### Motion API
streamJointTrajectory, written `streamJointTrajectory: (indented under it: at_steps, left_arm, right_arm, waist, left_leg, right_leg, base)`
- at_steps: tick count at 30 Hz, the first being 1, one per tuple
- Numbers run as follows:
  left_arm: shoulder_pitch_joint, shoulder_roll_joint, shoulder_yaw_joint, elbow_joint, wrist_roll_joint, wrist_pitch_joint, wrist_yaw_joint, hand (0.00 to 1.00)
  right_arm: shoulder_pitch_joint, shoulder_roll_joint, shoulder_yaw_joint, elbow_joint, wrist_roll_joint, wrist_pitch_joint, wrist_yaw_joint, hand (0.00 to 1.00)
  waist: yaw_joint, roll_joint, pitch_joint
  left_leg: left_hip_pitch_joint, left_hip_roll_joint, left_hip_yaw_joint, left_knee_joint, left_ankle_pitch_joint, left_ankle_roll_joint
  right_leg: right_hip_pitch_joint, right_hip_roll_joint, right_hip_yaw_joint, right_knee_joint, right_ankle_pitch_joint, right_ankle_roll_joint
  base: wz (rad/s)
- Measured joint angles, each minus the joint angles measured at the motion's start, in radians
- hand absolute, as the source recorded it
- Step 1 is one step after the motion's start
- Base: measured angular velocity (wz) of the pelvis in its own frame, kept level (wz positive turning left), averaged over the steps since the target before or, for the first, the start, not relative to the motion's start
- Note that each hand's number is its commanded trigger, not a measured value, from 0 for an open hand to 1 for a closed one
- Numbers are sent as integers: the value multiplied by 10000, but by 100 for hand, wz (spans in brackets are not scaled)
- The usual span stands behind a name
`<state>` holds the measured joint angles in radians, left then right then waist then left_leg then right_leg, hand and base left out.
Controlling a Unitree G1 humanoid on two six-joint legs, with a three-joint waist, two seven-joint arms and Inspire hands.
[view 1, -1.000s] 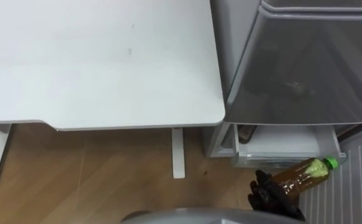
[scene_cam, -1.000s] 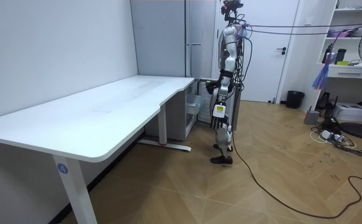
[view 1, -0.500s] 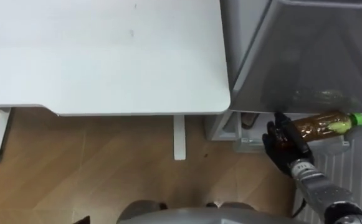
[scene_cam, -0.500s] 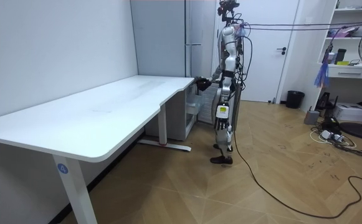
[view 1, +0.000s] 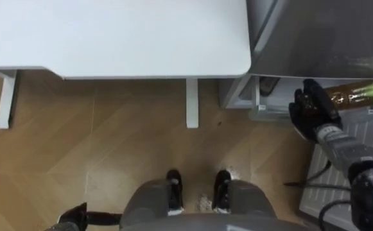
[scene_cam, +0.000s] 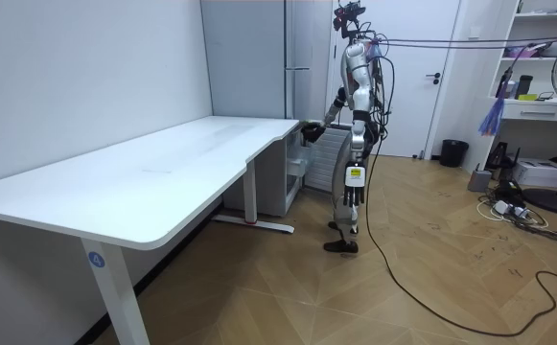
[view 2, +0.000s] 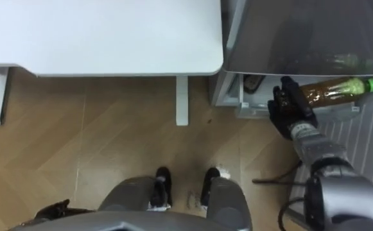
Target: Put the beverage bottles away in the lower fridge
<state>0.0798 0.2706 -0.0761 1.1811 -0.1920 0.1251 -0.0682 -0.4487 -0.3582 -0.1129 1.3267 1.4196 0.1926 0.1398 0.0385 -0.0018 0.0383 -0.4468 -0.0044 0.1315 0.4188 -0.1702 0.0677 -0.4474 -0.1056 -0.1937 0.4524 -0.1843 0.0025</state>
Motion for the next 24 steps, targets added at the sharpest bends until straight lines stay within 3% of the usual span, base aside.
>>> streamJointTrajectory:
  at_steps: [3, 7, 14, 23, 24]
  left_arm:
    - [-152, -3, -560, 0, -3, 79, 0, 0]
    - [-378, -5, -793, -15, -4, 59, 57, 0]
    - [-807, -16, -1048, -15, -2, 54, 184, 0]
    - [-874, -81, -1032, -28, 2, 35, 378, 0]
    - [-877, -80, -1029, -51, 2, 14, 391, 0]
  right_arm:
    - [-291, -58, 9, 34, 330, -82, -350, 100]
    - [-536, -239, 13, 34, 316, -201, -779, 100]
    - [-1239, -466, 33, 33, 282, -255, -1351, 100]
    - [-1696, -805, 32, -128, 282, -445, -1482, 100]
    - [-1820, -846, 30, -130, 284, -511, -1513, 81]
  waist:
    - [153, 28, 9]
    - [488, 53, 29]
    - [711, 30, 77]
    - [922, 29, 81]
    - [917, 44, 72]
  left_leg:
    - [-485, 15, -9, 230, 34, 15]
    - [-1025, -40, 60, 584, 24, 48]
    - [-2057, -286, 49, 1122, -7, 61]
    - [-2678, -258, 42, 1271, -30, 9]
    - [-2729, -258, 50, 1266, -30, 10]
  right_leg:
    - [-469, -28, -9, 200, 54, -28]
    - [-1139, -206, 37, 808, -21, -117]
    - [-2406, -682, 8, 2081, -549, -213]
    - [-3037, -687, 37, 2269, -647, -280]
    - [-3086, -700, 30, 2261, -646, -280]
  base:
    - [2]
    - [1]
    - [14]
    - [6]
    - [0]
